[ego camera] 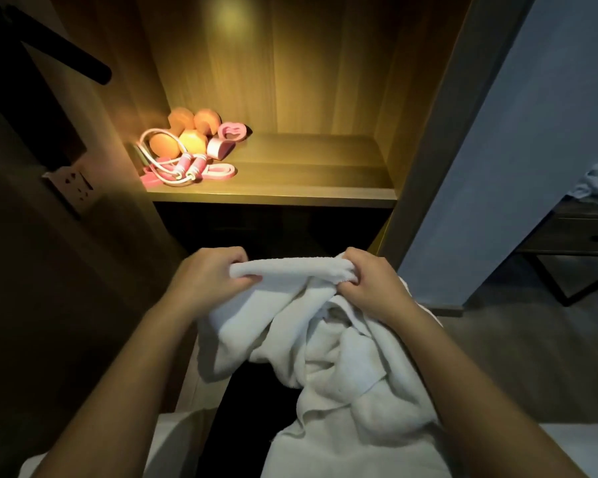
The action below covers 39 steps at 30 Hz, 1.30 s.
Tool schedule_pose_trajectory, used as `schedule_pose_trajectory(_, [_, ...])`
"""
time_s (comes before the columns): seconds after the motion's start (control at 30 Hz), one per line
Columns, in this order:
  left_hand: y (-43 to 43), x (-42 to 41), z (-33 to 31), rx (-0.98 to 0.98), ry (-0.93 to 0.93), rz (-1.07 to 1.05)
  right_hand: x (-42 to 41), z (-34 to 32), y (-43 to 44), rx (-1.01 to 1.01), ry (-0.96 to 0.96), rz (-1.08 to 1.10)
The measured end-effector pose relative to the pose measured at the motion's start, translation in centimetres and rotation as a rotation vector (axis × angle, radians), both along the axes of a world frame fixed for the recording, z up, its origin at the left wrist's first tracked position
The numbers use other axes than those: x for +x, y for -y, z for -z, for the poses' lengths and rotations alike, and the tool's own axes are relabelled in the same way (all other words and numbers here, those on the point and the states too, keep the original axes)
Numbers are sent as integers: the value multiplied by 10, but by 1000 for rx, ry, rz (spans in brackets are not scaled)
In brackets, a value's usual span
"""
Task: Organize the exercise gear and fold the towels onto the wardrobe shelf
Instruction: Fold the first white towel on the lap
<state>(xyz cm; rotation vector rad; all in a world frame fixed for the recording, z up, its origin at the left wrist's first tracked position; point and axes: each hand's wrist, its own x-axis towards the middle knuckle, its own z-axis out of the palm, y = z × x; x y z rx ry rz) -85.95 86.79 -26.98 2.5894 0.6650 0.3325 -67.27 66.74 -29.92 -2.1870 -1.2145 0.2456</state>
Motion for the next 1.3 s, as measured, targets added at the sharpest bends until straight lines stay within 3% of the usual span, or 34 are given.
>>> schedule_pose_trajectory(0.17, [-20, -11, 1, -106, -35, -47, 16, 30, -7, -82, 32, 147])
schedule_pose_trajectory(0.37, [-26, -18, -4, -519, -67, 16, 25, 42, -13, -78, -32, 227])
schedule_pose_trajectory(0.5, [-39, -28, 10, -232, -282, -63, 27, 50, -10, -126, -78, 260])
schedule_pose_trajectory(0.6, [-42, -31, 18, -74, -325, -183, 28, 52, -11, -188, -107, 268])
schedule_pose_trajectory(0.67, [-47, -33, 21, -133, -260, -234, 28, 52, -12, -206, -113, 281])
schedule_pose_trajectory(0.8, [-48, -40, 22, -647, 45, -269, 29, 52, -12, -223, -119, 305])
schedule_pose_trajectory(0.93, [-37, -40, 28, -953, 244, -288, 27, 51, -11, -209, -132, 299])
schedule_pose_trajectory(1.0, [-35, -33, 29, -1051, 410, -399, 25, 49, -11, -184, -156, 267])
schedule_pose_trajectory(1.07, [-36, -24, 28, -1000, 558, -579, 25, 43, -10, -145, -181, 213])
schedule_pose_trajectory(1.17, [-45, -12, 17, -771, 695, -760, 30, 23, -9, -59, -168, 100])
schedule_pose_trajectory(1.3, [-49, 3, -11, -528, 687, -674, 32, -19, -21, 39, -171, -40])
